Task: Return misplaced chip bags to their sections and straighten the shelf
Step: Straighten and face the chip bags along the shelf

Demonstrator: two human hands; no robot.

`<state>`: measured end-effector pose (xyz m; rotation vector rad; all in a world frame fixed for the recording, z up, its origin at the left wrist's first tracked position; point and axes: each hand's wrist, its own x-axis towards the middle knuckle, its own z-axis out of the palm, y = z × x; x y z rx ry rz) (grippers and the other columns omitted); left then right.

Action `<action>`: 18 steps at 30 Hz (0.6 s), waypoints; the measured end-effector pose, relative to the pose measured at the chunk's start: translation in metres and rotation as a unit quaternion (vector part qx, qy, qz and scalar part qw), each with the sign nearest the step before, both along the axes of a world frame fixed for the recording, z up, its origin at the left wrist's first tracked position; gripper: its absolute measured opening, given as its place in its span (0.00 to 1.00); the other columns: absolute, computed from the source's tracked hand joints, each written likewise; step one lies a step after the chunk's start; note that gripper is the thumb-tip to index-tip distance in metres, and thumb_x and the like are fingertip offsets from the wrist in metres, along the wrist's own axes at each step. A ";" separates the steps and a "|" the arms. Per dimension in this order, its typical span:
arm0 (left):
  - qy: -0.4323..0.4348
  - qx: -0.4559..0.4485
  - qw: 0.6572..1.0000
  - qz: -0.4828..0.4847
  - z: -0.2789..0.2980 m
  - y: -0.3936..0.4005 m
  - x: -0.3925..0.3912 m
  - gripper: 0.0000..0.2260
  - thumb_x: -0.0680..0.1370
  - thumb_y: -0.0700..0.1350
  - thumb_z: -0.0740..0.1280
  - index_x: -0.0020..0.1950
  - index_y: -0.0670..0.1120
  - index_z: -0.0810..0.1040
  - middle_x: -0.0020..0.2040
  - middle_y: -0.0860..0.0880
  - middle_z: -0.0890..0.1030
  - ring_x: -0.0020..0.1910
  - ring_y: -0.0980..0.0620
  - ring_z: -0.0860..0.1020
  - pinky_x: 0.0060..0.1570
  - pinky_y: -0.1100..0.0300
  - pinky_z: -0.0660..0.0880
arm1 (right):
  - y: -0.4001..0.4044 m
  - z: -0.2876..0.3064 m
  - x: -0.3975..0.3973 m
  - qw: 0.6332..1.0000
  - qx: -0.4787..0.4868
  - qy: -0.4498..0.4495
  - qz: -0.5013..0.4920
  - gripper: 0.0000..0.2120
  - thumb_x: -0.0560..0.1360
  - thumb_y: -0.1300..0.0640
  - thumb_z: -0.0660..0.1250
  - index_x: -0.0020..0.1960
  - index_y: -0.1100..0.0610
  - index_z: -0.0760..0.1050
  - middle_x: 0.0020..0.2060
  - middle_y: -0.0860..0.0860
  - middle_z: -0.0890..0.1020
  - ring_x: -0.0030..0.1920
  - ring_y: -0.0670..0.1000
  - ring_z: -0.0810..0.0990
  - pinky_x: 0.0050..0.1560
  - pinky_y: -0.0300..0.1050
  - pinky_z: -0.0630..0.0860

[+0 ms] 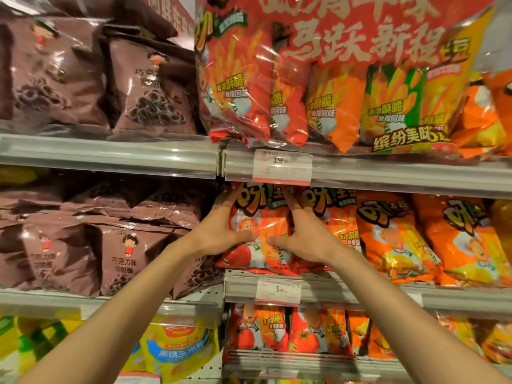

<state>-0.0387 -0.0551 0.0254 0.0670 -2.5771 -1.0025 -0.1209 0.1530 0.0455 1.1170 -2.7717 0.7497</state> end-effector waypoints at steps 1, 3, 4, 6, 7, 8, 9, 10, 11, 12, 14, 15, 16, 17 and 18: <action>0.002 -0.029 1.000 0.006 -0.003 0.001 0.004 0.44 0.74 0.57 0.73 0.80 0.62 0.48 0.82 0.51 0.48 0.80 0.52 0.50 0.74 0.58 0.56 | 0.002 0.000 0.002 0.999 0.025 0.035 -0.004 0.47 0.72 0.37 0.70 0.80 0.52 0.49 0.73 0.60 0.62 0.73 0.61 0.64 0.70 0.53 0.68; 0.050 -0.141 0.988 0.032 -0.010 0.005 0.016 0.34 0.80 0.59 0.64 0.81 0.60 0.49 0.82 0.51 0.40 0.79 0.54 0.42 0.75 0.55 0.51 | 0.009 0.000 0.008 0.989 0.066 0.134 -0.002 0.42 0.75 0.35 0.63 0.80 0.52 0.49 0.74 0.61 0.61 0.74 0.62 0.61 0.71 0.54 0.65; 0.094 -0.215 0.971 0.043 -0.014 0.006 0.020 0.30 0.82 0.59 0.59 0.81 0.56 0.51 0.82 0.49 0.40 0.79 0.53 0.41 0.76 0.54 0.49 | 0.012 -0.002 0.011 0.979 0.082 0.186 0.008 0.39 0.77 0.34 0.59 0.79 0.51 0.50 0.74 0.60 0.60 0.74 0.61 0.60 0.73 0.54 0.62; 0.135 -0.329 0.933 0.048 -0.024 0.007 0.022 0.26 0.85 0.56 0.52 0.81 0.48 0.54 0.83 0.45 0.48 0.81 0.49 0.45 0.79 0.48 0.52 | 0.017 -0.009 0.011 0.959 0.103 0.262 0.037 0.33 0.81 0.35 0.50 0.79 0.51 0.50 0.77 0.56 0.60 0.77 0.58 0.56 0.76 0.54 0.54; 0.127 -0.352 0.926 0.048 -0.029 0.008 0.021 0.26 0.86 0.55 0.49 0.82 0.47 0.54 0.82 0.45 0.51 0.81 0.48 0.46 0.79 0.47 0.52 | 0.017 -0.015 0.009 0.952 0.110 0.281 0.049 0.32 0.82 0.37 0.47 0.80 0.51 0.48 0.78 0.54 0.57 0.79 0.57 0.51 0.77 0.54 0.49; 0.116 -0.359 0.925 0.053 -0.034 0.009 0.019 0.26 0.86 0.56 0.47 0.82 0.47 0.52 0.82 0.45 0.53 0.81 0.49 0.46 0.79 0.48 0.52 | 0.016 -0.021 0.007 0.949 0.116 0.287 0.057 0.32 0.82 0.38 0.45 0.81 0.51 0.45 0.80 0.52 0.53 0.80 0.55 0.47 0.78 0.54 0.45; 0.107 -0.360 0.925 0.059 -0.039 0.010 0.017 0.26 0.86 0.56 0.46 0.82 0.47 0.52 0.82 0.46 0.54 0.81 0.51 0.45 0.79 0.49 0.50 | 0.015 -0.027 0.004 0.949 0.119 0.287 0.060 0.32 0.83 0.38 0.44 0.81 0.51 0.43 0.80 0.51 0.50 0.80 0.53 0.43 0.78 0.55 0.43; 0.102 -0.359 0.925 0.067 -0.043 0.013 0.016 0.26 0.86 0.57 0.45 0.82 0.46 0.52 0.82 0.46 0.54 0.81 0.51 0.45 0.79 0.50 0.48 | 0.013 -0.032 0.000 0.949 0.123 0.283 0.059 0.31 0.83 0.38 0.43 0.81 0.51 0.42 0.80 0.51 0.48 0.80 0.52 0.41 0.78 0.56 0.43; 0.099 -0.361 0.924 0.076 -0.046 0.014 0.015 0.27 0.86 0.57 0.45 0.82 0.45 0.52 0.82 0.46 0.54 0.81 0.51 0.44 0.79 0.50 0.48 | 0.012 -0.036 -0.003 0.949 0.125 0.282 0.057 0.31 0.83 0.39 0.42 0.81 0.51 0.40 0.81 0.51 0.46 0.80 0.51 0.40 0.78 0.57 0.44; 0.097 -0.366 0.921 0.086 -0.049 0.016 0.014 0.28 0.85 0.58 0.44 0.82 0.44 0.53 0.82 0.45 0.53 0.81 0.50 0.44 0.79 0.50 0.48 | 0.011 -0.038 -0.007 0.949 0.124 0.282 0.059 0.31 0.83 0.39 0.42 0.81 0.50 0.39 0.80 0.50 0.44 0.79 0.50 0.39 0.78 0.57 0.45; 0.083 -0.372 0.919 0.102 -0.051 0.016 0.013 0.30 0.85 0.59 0.42 0.82 0.43 0.52 0.82 0.44 0.52 0.81 0.50 0.45 0.79 0.49 0.49 | 0.009 -0.039 -0.013 0.950 0.117 0.280 0.074 0.30 0.83 0.39 0.42 0.80 0.49 0.38 0.80 0.49 0.41 0.79 0.48 0.36 0.78 0.56 0.45; 0.076 -0.372 0.919 0.108 -0.052 0.016 0.013 0.30 0.85 0.60 0.41 0.82 0.43 0.51 0.82 0.44 0.51 0.81 0.50 0.45 0.79 0.48 0.49 | 0.009 -0.038 -0.016 0.950 0.117 0.278 0.082 0.30 0.83 0.39 0.42 0.80 0.48 0.37 0.79 0.48 0.40 0.79 0.48 0.35 0.78 0.56 0.44; 0.076 -0.371 0.919 0.113 -0.052 0.017 0.013 0.31 0.84 0.60 0.39 0.82 0.43 0.50 0.82 0.45 0.51 0.81 0.50 0.45 0.79 0.48 0.49 | 0.009 -0.037 -0.017 0.949 0.118 0.277 0.088 0.30 0.83 0.39 0.42 0.80 0.47 0.36 0.79 0.47 0.39 0.78 0.47 0.34 0.78 0.56 0.43; 0.076 -0.370 0.919 0.117 -0.052 0.018 0.013 0.32 0.84 0.61 0.39 0.82 0.43 0.50 0.82 0.45 0.51 0.81 0.50 0.45 0.79 0.47 0.50 | 0.009 -0.036 -0.018 0.949 0.118 0.279 0.092 0.30 0.83 0.39 0.42 0.79 0.46 0.35 0.79 0.47 0.39 0.78 0.47 0.34 0.78 0.56 0.42; 0.077 -0.369 0.918 0.120 -0.051 0.019 0.013 0.32 0.84 0.61 0.38 0.82 0.43 0.51 0.82 0.44 0.52 0.81 0.49 0.46 0.79 0.47 0.51 | 0.008 -0.035 -0.018 0.947 0.120 0.282 0.093 0.30 0.83 0.38 0.42 0.79 0.46 0.35 0.79 0.47 0.39 0.78 0.48 0.34 0.78 0.56 0.41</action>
